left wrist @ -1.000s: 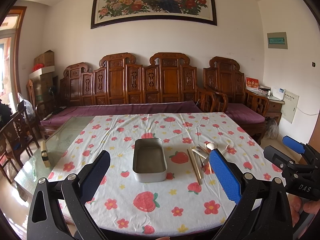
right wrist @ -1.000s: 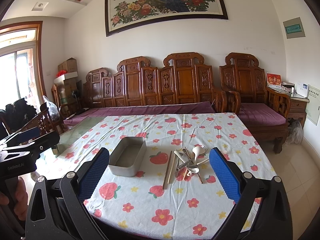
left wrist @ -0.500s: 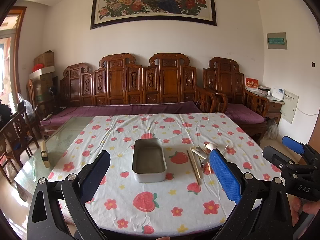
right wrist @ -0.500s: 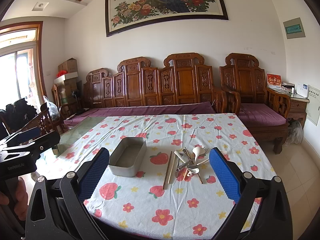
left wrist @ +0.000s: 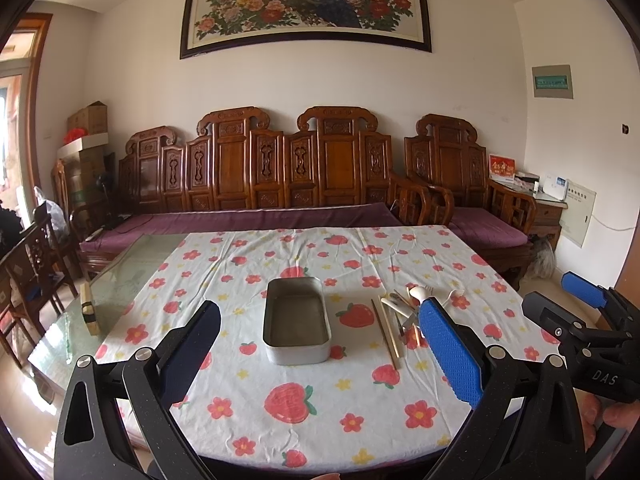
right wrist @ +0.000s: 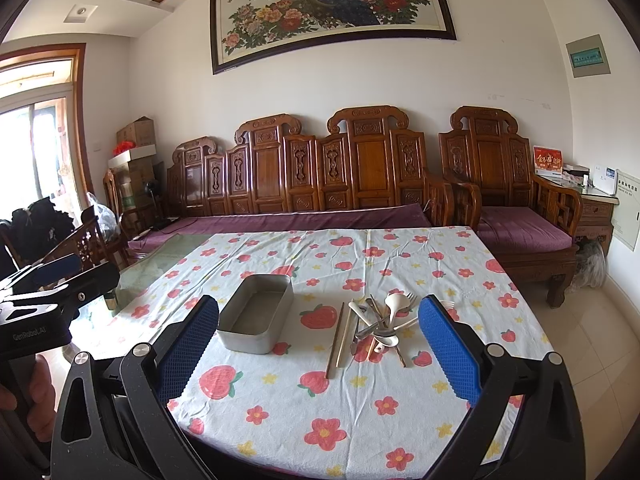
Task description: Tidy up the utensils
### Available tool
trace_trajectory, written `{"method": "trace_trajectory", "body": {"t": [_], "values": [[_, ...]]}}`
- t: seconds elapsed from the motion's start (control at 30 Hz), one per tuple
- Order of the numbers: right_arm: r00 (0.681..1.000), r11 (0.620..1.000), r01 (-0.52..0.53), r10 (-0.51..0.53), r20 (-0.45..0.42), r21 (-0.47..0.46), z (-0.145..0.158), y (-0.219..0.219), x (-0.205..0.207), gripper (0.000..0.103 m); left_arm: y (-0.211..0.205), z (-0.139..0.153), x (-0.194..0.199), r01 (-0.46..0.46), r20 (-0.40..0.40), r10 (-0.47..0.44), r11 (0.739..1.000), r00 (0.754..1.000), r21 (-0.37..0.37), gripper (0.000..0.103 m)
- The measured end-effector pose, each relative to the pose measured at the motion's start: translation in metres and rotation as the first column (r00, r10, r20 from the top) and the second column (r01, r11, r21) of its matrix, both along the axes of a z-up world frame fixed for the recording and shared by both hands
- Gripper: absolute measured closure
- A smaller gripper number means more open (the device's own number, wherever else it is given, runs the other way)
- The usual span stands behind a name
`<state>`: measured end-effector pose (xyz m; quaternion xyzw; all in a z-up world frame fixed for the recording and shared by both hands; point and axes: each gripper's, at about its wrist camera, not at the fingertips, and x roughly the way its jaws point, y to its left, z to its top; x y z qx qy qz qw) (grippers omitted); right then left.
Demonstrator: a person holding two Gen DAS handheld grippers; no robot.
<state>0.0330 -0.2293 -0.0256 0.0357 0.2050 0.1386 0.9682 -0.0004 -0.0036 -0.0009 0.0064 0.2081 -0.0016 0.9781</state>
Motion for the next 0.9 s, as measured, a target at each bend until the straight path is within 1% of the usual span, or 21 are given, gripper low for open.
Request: {"method": "trace_trajectory", "body": {"t": [0.73,0.9], "values": [[1.000,1.000,0.000,0.000,-0.001,0.000,0.0009,0.0004,-0.0001,0.003,-0.0006,-0.0002,0.0005,0.000,-0.003,0.000,1.000,1.000,0.003,0.007],[1.000,1.000,0.004,-0.004,-0.020,0.002,-0.0073,-0.0036,0.0048,0.003,0.0015,-0.0094,0.0055,0.005,-0.023,-0.005,1.000,1.000,0.008,0.007]]}}
